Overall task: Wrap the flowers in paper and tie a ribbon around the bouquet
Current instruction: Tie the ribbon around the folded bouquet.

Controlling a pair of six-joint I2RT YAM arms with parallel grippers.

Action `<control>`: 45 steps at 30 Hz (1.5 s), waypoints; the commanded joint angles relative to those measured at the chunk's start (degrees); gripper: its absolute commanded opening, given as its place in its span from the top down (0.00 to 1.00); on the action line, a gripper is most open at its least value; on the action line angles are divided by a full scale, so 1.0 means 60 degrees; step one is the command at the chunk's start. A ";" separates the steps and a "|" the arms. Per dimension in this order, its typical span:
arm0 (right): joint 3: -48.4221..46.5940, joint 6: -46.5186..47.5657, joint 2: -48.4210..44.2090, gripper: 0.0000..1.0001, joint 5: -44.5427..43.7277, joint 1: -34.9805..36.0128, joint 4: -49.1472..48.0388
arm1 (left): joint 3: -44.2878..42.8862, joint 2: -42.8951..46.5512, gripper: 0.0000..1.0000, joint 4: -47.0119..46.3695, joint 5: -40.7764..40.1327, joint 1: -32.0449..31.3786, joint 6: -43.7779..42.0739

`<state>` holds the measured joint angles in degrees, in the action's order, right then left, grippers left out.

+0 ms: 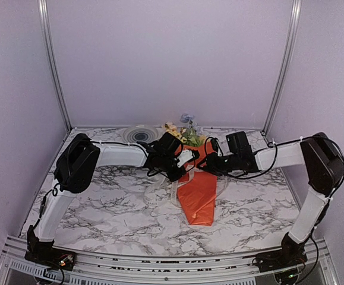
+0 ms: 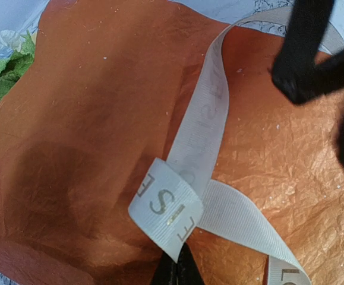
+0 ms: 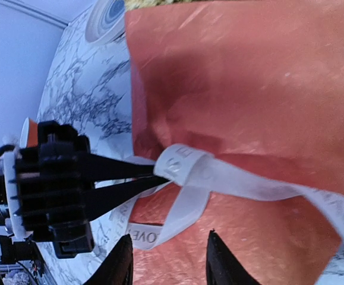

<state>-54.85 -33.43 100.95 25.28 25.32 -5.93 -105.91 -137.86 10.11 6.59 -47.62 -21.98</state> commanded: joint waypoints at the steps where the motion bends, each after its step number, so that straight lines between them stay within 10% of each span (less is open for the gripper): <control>1: 0.0060 -0.0520 0.0240 0.56 -0.0484 0.0609 -0.0846 | -0.0154 -0.0153 1.00 0.0424 0.0110 0.0055 0.0096; 23: -0.0231 -0.0391 0.1481 0.52 -0.2399 0.1551 -0.0775 | -0.0161 -0.0150 1.00 0.0440 0.0114 0.0115 0.0206; 30: -0.0273 -0.0342 0.1830 0.94 -0.2754 0.1537 -0.0648 | -0.0161 -0.0090 0.99 0.0448 0.0277 0.0153 0.0325; 38: -0.0072 -0.0215 0.1580 1.00 -0.1994 0.1183 -0.0762 | 0.0383 0.1239 0.41 0.0516 0.0514 0.0507 0.0589; 45: 0.0027 -0.0186 0.1618 1.00 -0.1504 0.0830 -0.0834 | 0.2109 0.3406 0.31 0.1497 0.0879 0.1064 0.1679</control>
<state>-55.40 -35.33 110.61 14.46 31.48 -11.55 -98.72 -126.67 14.22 10.48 -43.00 -17.02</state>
